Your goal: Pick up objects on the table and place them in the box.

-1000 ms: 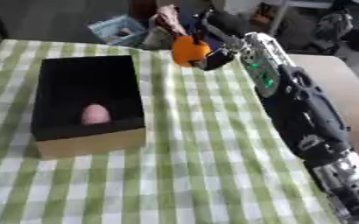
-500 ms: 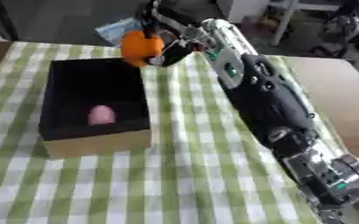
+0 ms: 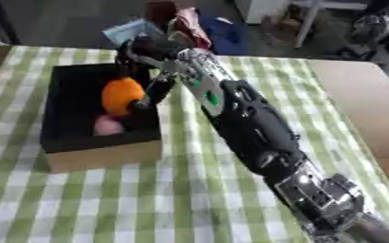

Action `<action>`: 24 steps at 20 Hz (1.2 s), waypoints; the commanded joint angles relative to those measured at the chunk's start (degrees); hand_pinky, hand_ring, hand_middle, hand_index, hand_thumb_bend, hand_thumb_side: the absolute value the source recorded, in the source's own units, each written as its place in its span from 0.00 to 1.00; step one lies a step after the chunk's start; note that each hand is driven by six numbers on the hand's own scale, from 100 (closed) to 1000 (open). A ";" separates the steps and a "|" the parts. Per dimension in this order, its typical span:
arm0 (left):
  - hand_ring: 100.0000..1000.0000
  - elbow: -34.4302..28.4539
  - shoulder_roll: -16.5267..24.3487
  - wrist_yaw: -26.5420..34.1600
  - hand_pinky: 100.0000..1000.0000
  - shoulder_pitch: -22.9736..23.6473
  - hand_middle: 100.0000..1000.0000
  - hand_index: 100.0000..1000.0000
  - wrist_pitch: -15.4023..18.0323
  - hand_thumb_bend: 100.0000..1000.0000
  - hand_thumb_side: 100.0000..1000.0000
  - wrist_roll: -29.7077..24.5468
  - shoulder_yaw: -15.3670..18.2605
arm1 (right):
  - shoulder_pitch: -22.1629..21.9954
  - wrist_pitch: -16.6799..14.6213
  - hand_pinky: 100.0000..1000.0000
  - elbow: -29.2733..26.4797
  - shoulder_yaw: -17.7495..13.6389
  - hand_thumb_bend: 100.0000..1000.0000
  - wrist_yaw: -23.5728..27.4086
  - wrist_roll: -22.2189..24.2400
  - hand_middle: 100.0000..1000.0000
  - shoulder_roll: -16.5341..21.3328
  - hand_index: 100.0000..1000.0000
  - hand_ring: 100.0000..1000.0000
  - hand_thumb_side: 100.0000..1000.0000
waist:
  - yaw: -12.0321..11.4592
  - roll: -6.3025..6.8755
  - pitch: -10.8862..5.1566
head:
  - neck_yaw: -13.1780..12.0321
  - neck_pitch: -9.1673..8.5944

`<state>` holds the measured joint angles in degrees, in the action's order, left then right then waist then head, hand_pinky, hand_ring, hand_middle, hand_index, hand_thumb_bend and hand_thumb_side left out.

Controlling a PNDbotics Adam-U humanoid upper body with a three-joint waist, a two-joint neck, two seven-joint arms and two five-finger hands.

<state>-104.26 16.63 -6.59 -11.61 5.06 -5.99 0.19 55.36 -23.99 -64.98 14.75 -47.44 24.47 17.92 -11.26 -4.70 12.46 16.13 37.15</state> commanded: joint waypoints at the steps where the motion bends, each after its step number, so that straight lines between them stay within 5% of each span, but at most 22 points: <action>1: 0.48 -1.08 0.62 0.00 0.63 -0.47 0.47 0.50 0.04 0.11 0.00 0.02 0.16 | 0.67 -0.58 0.70 -0.97 0.02 0.61 -0.19 1.65 0.60 1.18 0.82 0.60 0.13 | 0.32 0.41 -0.85 | -0.24 -0.27; 7: 0.48 -0.84 0.64 -0.14 0.63 0.04 0.47 0.50 -0.07 0.11 0.00 0.28 0.44 | 0.26 0.05 0.70 -7.71 -0.54 0.62 4.44 0.59 0.58 5.20 0.80 0.58 0.19 | 1.85 0.28 -1.33 | -1.09 0.23; 13: 0.48 -0.70 0.65 -0.34 0.63 0.52 0.47 0.51 -0.13 0.11 0.00 0.74 0.89 | -2.72 3.99 0.68 -18.38 -3.03 0.61 15.60 -4.36 0.55 11.72 0.74 0.55 0.22 | 3.55 0.50 -1.51 | -2.15 0.36; 19: 0.48 -0.81 0.55 -0.50 0.63 0.66 0.47 0.51 -0.17 0.11 0.00 1.42 1.52 | -11.63 9.88 0.67 -29.34 -7.54 0.59 25.20 -10.14 0.53 18.17 0.73 0.52 0.21 | 5.11 1.01 -1.15 | -3.50 0.06; 24: 0.48 -0.96 0.40 -0.65 0.63 0.61 0.47 0.51 -0.21 0.11 0.00 1.88 1.95 | -22.53 13.50 0.66 -35.46 -11.51 0.57 30.90 -15.49 0.52 19.47 0.71 0.50 0.20 | 6.50 1.47 -0.61 | -4.72 -0.15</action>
<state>-104.24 16.60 -6.96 -10.61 4.82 -4.44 1.53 32.44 -11.27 -98.08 4.90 -18.22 10.35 35.28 -4.74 -3.42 12.62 11.79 37.25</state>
